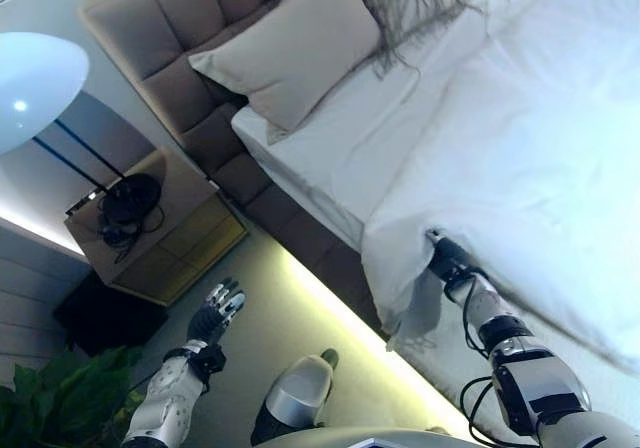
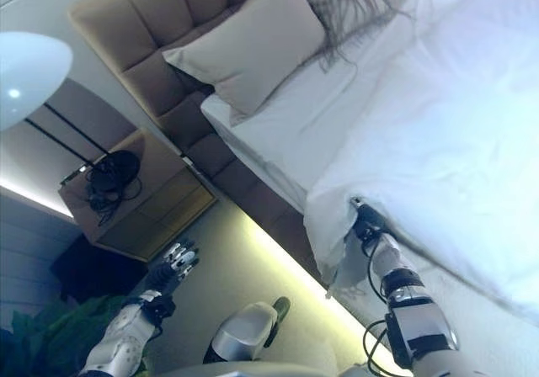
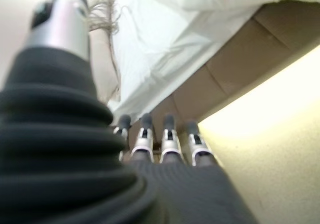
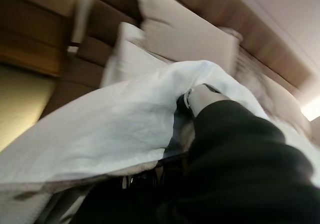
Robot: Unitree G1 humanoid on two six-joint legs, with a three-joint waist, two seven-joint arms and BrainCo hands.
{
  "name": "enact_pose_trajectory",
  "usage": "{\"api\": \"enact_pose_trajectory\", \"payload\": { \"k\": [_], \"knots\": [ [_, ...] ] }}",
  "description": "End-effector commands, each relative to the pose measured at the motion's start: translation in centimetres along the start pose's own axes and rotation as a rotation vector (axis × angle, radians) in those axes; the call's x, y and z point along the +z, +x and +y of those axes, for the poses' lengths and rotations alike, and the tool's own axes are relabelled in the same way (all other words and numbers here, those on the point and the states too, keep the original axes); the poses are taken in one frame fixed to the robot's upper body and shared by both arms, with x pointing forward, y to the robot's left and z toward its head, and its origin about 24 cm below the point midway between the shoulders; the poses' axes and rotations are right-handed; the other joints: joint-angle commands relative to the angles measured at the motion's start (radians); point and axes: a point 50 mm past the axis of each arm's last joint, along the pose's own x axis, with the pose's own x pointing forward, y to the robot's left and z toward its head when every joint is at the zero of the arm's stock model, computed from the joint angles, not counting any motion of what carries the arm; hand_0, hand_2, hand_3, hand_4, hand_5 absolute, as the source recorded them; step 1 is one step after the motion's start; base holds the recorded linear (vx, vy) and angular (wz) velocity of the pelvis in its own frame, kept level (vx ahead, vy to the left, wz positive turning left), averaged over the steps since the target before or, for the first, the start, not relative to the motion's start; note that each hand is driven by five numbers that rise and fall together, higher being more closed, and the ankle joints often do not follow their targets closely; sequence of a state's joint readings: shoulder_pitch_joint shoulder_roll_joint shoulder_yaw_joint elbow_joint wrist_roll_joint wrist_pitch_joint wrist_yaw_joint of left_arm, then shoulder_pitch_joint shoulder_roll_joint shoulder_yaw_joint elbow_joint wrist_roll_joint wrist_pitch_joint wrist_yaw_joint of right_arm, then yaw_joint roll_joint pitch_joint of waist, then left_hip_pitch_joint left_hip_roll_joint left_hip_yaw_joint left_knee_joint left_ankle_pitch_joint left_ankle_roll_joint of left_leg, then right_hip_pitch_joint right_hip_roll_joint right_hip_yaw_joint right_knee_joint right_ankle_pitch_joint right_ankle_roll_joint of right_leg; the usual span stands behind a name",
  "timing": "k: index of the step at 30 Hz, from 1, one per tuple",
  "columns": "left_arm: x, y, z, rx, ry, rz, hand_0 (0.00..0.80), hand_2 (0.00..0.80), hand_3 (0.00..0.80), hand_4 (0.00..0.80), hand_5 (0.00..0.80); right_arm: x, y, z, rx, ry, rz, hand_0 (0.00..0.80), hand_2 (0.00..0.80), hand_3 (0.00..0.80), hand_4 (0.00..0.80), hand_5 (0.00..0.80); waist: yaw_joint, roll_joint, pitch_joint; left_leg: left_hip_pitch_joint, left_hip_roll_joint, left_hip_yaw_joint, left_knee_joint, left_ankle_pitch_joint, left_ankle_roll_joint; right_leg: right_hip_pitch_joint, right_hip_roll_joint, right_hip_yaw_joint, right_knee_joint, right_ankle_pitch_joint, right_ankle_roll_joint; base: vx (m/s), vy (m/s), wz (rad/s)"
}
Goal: Make the bed neatly
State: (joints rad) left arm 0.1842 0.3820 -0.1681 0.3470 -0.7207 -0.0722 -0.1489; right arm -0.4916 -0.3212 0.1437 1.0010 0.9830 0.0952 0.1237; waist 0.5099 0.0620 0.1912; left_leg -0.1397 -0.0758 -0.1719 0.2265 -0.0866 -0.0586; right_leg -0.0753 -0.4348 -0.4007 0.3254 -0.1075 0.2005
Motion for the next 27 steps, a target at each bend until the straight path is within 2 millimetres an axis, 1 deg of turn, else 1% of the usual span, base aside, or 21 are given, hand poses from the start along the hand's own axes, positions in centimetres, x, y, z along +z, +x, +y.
{"api": "enact_pose_trajectory", "payload": {
  "k": [1,3,6,7,9,13,16,18,19,20,21,24,27],
  "knots": [
    [0.5,-0.3,0.3,-0.033,0.073,-0.002,0.0,0.0,0.0,0.0,0.0,1.4,1.1,6.7,0.24,-0.141,-0.027,0.8,0.8,0.8,0.8,0.8,0.045,-0.034,-0.025,-0.013,0.031,0.031,-0.004,0.088,0.009,0.088,-0.018,-0.011,-0.083,0.197,-0.006,0.111,0.033,0.39],
    [0.0,-0.4,0.2,-0.046,0.083,0.027,0.0,0.0,0.0,0.0,0.0,0.0,1.3,8.4,0.293,-0.269,0.034,0.8,0.8,0.8,0.8,0.8,0.065,-0.039,-0.024,-0.002,0.032,0.021,-0.006,0.092,0.004,0.124,-0.022,-0.031,-0.098,0.2,-0.002,0.107,0.04,0.6],
    [-0.4,-0.4,0.0,-0.063,0.103,0.067,0.0,0.0,0.0,0.0,0.0,-1.9,1.4,10.1,0.348,-0.449,0.11,0.8,0.8,0.8,0.8,0.8,0.086,-0.044,-0.025,0.003,0.028,0.013,-0.006,0.102,-0.001,0.151,-0.027,-0.048,-0.106,0.202,0.004,0.102,0.049,0.46],
    [-0.4,-0.3,-0.2,-0.074,0.113,0.077,0.0,0.0,0.0,0.0,0.0,-2.4,1.4,10.6,0.363,-0.48,0.128,0.8,0.8,0.8,0.8,0.8,0.092,-0.044,-0.024,0.006,0.026,0.01,-0.005,0.104,-0.001,0.16,-0.031,-0.055,-0.107,0.203,0.006,0.104,0.039,0.13],
    [-0.4,-0.3,-0.4,-0.093,0.133,0.101,0.0,0.0,0.0,0.0,0.0,-3.1,1.3,11.4,0.391,-0.509,0.163,0.8,0.8,0.8,0.8,0.8,0.104,-0.044,-0.025,0.011,0.022,0.005,-0.002,0.105,-0.001,0.177,-0.04,-0.072,-0.103,0.204,0.011,0.105,0.038,0.24],
    [-0.9,-0.8,0.0,-0.099,0.148,0.137,0.0,0.0,0.0,0.0,0.0,-3.8,1.3,12.4,0.406,-0.475,0.183,0.8,0.8,0.8,0.8,0.8,0.115,-0.041,-0.03,0.021,0.011,-0.003,0.008,0.103,-0.001,0.202,-0.051,-0.092,-0.095,0.209,0.017,0.091,0.037,0.22],
    [-0.9,-1.1,0.3,-0.096,0.152,0.146,0.0,0.0,0.0,0.0,0.0,-4.1,1.3,12.4,0.402,-0.482,0.189,0.8,0.8,0.8,0.8,0.8,0.116,-0.041,-0.032,0.023,0.008,-0.004,0.015,0.101,0.001,0.209,-0.053,-0.091,-0.094,0.214,0.018,0.058,-0.006,0.11],
    [-1.0,-1.5,0.5,-0.1,0.164,0.151,0.0,0.0,0.0,0.0,0.0,-4.6,1.2,11.9,0.387,-0.518,0.2,0.8,0.8,0.8,0.8,0.8,0.116,-0.044,-0.032,0.025,0.005,-0.003,0.018,0.1,0.004,0.214,-0.052,-0.089,-0.099,0.22,0.019,0.046,-0.052,-0.01],
    [-0.9,-1.6,0.6,-0.102,0.169,0.155,0.0,0.0,0.0,0.0,0.0,-4.7,1.1,11.6,0.376,-0.53,0.199,0.515,0.515,0.515,0.515,0.515,0.116,-0.046,-0.032,0.027,0.005,-0.002,0.019,0.1,0.005,0.218,-0.051,-0.089,-0.103,0.223,0.02,0.036,-0.061,-0.03],
    [-1.0,-1.6,0.6,-0.105,0.171,0.158,0.0,0.0,0.0,0.0,0.0,-4.7,1.1,11.5,0.369,-0.528,0.2,0.21,0.21,0.21,0.21,0.21,0.116,-0.047,-0.032,0.028,0.004,-0.002,0.019,0.1,0.005,0.22,-0.05,-0.09,-0.105,0.225,0.02,0.027,-0.075,-0.04],
    [-0.9,-1.7,0.6,-0.108,0.177,0.161,0.0,0.0,0.0,0.0,0.0,-5.0,1.0,11.2,0.359,-0.512,0.207,0.0,0.0,0.0,0.0,0.0,0.116,-0.051,-0.031,0.029,0.006,0.001,0.018,0.101,0.006,0.223,-0.047,-0.09,-0.111,0.228,0.021,0.019,-0.072,-0.03],
    [-0.9,-1.8,0.7,-0.116,0.188,0.167,0.0,0.0,0.0,0.0,0.0,-5.3,0.9,10.7,0.33,-0.453,0.213,0.0,0.0,0.0,0.0,0.0,0.113,-0.058,-0.032,0.033,0.008,0.011,0.017,0.101,0.008,0.233,-0.039,-0.09,-0.128,0.236,0.022,0.018,-0.094,-0.02],
    [-1.0,-1.7,0.6,-0.126,0.201,0.171,0.0,0.0,0.0,0.0,0.0,-5.6,0.8,9.7,0.301,-0.369,0.22,0.0,0.0,0.0,0.0,0.0,0.108,-0.063,-0.031,0.038,0.015,0.022,0.019,0.098,0.01,0.242,-0.031,-0.089,-0.14,0.24,0.022,-0.002,-0.096,-0.06]
  ]
}}
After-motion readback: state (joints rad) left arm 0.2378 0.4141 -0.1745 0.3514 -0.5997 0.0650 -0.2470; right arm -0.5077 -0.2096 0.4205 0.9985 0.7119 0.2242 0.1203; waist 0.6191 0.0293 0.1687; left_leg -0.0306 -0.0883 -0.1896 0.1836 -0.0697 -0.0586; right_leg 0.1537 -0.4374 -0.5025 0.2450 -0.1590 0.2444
